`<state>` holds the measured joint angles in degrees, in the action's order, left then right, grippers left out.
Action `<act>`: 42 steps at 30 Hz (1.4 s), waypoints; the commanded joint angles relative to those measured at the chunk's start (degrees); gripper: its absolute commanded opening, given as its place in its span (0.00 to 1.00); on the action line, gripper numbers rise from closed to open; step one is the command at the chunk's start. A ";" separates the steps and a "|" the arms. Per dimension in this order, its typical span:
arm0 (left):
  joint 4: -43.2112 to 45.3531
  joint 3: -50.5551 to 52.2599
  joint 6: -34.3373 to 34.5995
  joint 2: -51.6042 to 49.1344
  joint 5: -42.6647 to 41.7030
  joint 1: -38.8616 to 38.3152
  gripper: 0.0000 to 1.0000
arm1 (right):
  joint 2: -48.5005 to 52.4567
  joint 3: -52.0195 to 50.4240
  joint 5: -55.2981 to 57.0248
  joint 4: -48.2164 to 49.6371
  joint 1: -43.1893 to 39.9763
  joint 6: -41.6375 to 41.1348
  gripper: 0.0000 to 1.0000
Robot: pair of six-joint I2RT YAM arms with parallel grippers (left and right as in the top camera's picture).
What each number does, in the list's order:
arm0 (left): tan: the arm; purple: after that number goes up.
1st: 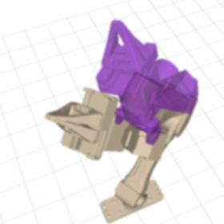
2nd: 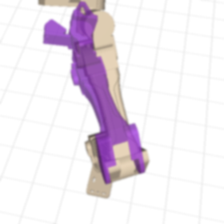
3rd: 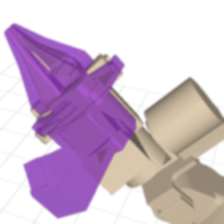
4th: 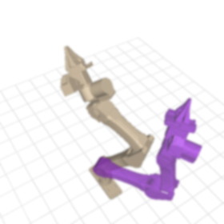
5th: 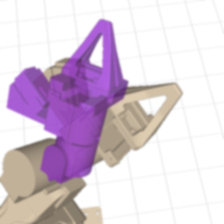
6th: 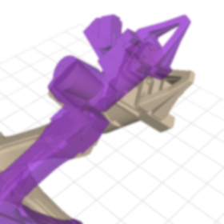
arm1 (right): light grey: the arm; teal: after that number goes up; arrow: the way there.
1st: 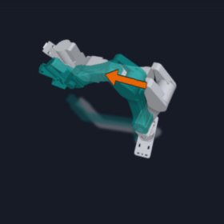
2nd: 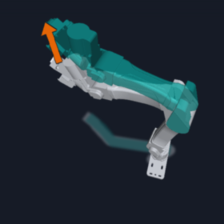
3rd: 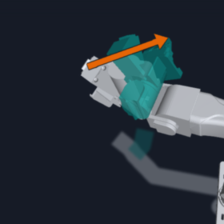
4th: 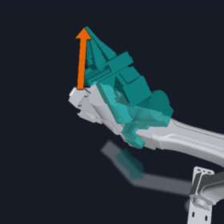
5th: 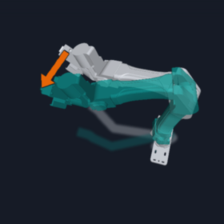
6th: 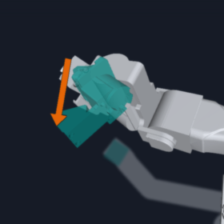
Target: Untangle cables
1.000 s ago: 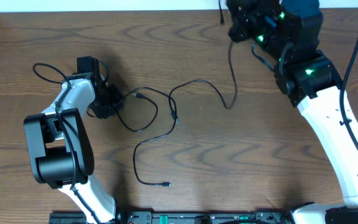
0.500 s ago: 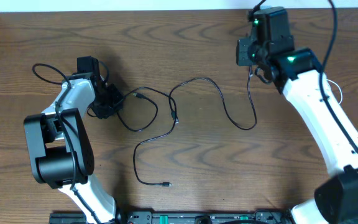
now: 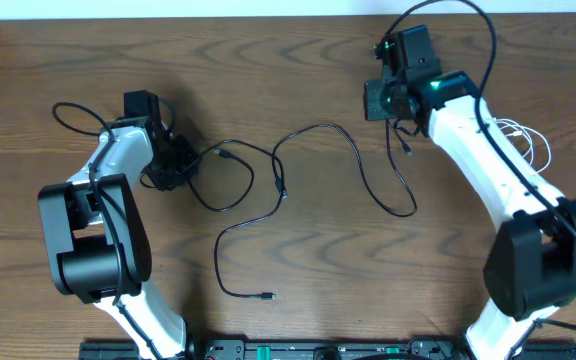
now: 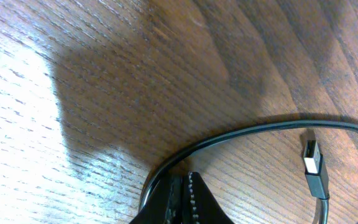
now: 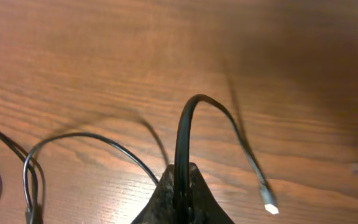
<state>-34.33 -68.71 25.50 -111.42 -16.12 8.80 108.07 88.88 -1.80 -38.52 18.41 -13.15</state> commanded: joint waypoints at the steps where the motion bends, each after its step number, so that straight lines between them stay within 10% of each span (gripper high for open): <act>1: -0.83 0.87 0.15 -1.20 3.10 0.39 0.08 | 1.99 0.35 -2.86 -0.63 -0.70 0.57 0.01; 15: -0.83 0.87 0.15 -1.20 3.08 0.39 0.08 | 10.12 0.28 -6.91 -0.90 -0.33 5.95 0.04; 28: -0.81 0.87 0.17 -1.20 3.08 0.39 0.08 | 13.51 0.28 -15.76 -0.50 -0.31 18.32 0.34; 42: -0.81 0.87 0.17 -1.20 3.08 0.39 0.08 | 18.69 0.26 -16.83 5.09 0.02 18.36 0.32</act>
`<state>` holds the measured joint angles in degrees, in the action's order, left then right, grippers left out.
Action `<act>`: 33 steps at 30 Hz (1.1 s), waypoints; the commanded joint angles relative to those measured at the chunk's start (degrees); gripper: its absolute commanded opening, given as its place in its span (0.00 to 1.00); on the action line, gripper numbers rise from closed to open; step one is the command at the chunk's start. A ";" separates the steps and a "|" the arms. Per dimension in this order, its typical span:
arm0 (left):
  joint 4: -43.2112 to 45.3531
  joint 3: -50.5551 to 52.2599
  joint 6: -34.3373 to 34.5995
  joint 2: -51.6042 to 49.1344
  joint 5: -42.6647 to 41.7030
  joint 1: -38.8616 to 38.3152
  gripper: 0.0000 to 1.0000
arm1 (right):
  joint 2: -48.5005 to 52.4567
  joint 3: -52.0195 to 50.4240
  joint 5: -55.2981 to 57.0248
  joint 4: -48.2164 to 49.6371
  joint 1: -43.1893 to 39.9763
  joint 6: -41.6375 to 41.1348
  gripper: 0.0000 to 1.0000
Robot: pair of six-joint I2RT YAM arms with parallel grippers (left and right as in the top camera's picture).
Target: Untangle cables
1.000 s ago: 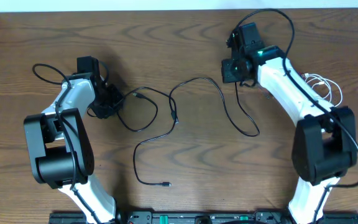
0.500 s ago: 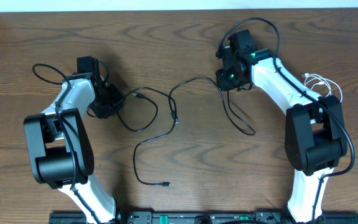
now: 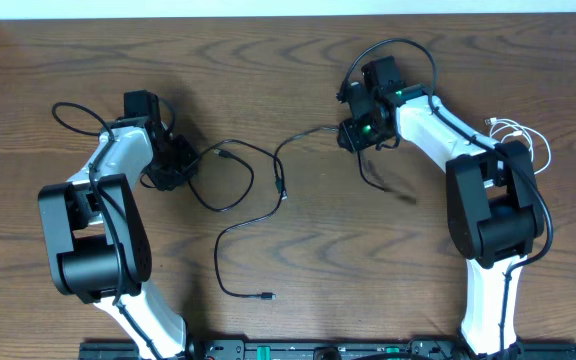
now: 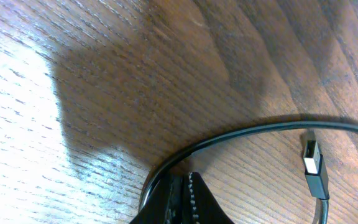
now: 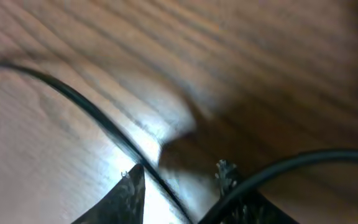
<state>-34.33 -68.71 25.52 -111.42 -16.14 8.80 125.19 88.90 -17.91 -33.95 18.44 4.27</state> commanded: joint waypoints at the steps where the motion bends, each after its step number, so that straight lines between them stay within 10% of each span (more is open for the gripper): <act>1: -0.81 0.87 0.15 -1.20 3.10 0.39 0.08 | 1.57 0.24 -0.70 0.76 0.15 0.94 0.31; 8: -0.81 0.87 0.15 -1.20 3.10 0.39 0.08 | 1.57 0.24 -0.68 1.46 1.86 0.94 0.01; 22: -0.83 0.87 0.15 -1.20 3.10 0.39 0.09 | -7.76 0.31 -19.26 6.64 1.90 0.09 0.01; 33: -0.81 0.87 0.13 -1.20 1.81 0.39 0.09 | -11.61 0.31 -6.34 6.97 1.01 -2.29 0.01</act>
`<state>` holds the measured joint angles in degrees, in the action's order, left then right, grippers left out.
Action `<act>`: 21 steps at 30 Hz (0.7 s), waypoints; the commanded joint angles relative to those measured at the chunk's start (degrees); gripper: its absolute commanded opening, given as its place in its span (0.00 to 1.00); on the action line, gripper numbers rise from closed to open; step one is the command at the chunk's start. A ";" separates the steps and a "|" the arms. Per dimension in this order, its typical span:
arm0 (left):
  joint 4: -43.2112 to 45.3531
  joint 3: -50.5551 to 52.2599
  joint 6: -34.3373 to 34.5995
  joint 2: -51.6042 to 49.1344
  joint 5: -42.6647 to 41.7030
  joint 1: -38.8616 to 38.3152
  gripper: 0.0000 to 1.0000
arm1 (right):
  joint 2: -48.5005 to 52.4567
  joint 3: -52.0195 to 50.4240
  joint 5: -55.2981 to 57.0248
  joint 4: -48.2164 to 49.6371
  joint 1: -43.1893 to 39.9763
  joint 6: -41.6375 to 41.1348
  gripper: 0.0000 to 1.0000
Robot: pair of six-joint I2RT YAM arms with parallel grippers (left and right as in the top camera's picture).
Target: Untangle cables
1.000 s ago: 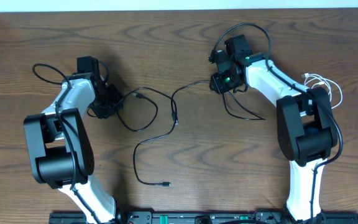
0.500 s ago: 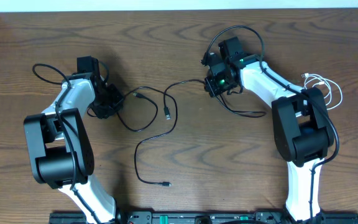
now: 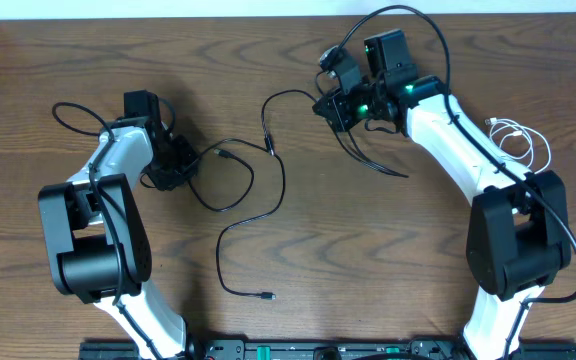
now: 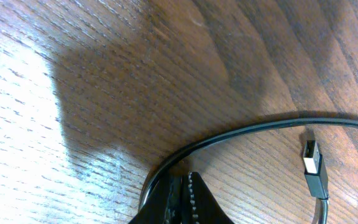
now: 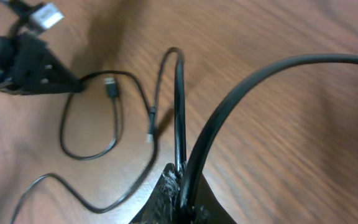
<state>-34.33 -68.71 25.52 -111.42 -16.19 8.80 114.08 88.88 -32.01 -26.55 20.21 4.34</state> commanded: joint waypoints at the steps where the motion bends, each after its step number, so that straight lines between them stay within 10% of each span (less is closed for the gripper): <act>1: -0.81 0.87 0.15 -1.20 1.57 0.39 0.09 | -0.50 0.33 11.28 -0.85 -0.85 -3.82 0.01; 21: -0.81 0.87 0.11 -1.20 1.42 0.39 0.16 | -0.50 0.31 51.17 -7.52 -1.09 -19.58 0.01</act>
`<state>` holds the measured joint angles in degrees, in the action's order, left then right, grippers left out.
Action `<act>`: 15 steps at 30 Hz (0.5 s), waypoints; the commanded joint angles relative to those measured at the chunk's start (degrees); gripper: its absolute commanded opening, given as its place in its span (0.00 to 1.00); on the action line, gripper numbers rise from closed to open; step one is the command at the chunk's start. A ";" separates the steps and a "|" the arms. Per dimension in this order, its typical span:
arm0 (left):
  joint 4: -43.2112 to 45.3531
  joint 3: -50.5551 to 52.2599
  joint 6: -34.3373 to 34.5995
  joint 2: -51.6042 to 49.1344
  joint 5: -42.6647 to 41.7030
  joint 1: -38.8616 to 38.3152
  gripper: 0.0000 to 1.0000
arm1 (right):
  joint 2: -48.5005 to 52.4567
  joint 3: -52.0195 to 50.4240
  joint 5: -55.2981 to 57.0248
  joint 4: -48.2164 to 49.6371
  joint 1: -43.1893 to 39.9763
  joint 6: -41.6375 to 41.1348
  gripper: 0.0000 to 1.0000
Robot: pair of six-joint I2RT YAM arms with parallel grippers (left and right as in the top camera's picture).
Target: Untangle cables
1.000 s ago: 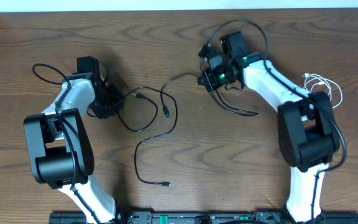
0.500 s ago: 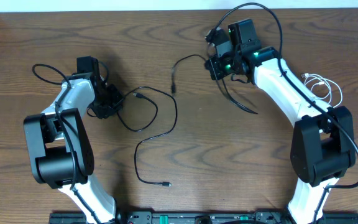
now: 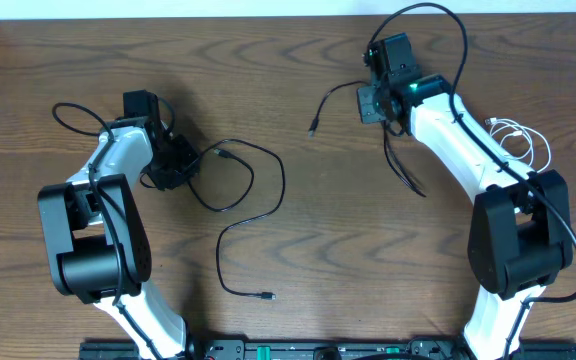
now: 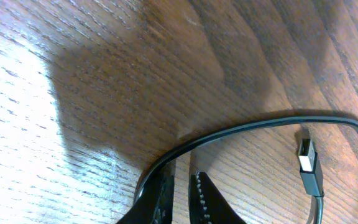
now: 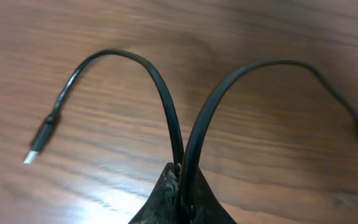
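Two black cables lie apart on the wooden table. The left cable [image 3: 282, 185] loops from my left gripper [image 3: 175, 163] down to a plug near the front. In the left wrist view the left gripper [image 4: 182, 177] stands slightly open. That cable [image 4: 253, 127] runs past the outside of its left finger, and its USB plug [image 4: 309, 168] lies to the right. My right gripper [image 3: 373, 103] [image 5: 182, 168] is shut on a doubled bight of the second cable [image 3: 325, 103] [image 5: 160, 81]. Both plug ends of that cable hang free.
A white cable [image 3: 520, 140] lies coiled at the right side beside the right arm. The left arm's own thin black lead [image 3: 73, 115] curls at the far left. The table's back edge [image 3: 268, 18] runs close behind the right gripper.
My right gripper has moved right with its cable, and the cable's loose plug end now lies apart from the left cable's loop. The left jaws have parted slightly from the cable they pinched.
First my right gripper held its cable at the back right while that cable crossed the left one mid-table. Then it was open, low over the cable nearer the crossing. Then it was shut on a bight. Now both cables lie separate. The left arm stayed put.
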<state>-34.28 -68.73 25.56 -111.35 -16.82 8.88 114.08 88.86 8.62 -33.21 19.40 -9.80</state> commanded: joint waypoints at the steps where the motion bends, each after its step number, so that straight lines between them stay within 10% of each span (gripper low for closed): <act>1: -0.85 0.90 0.07 -1.27 2.08 0.31 0.16 | -0.50 0.33 11.89 -1.27 -0.28 -6.12 0.01; 6: -0.85 0.90 0.07 -1.27 2.08 0.31 0.15 | -0.50 0.33 13.55 -2.47 -0.35 -6.49 0.02; 10: -0.85 0.90 0.07 -1.27 2.08 0.31 0.16 | -0.50 0.33 12.07 -2.99 -0.26 -6.47 0.78; 12: -0.83 0.90 0.07 -1.27 2.08 0.31 0.21 | -0.50 0.33 7.39 -3.04 -0.22 -6.45 0.97; 15: -0.83 0.90 0.07 -1.27 2.10 0.31 0.47 | -0.50 0.33 -6.36 -2.97 -0.17 -6.43 0.99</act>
<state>-34.30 -68.82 25.56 -111.13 -17.26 8.88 114.08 88.86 15.00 -36.14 19.29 -15.22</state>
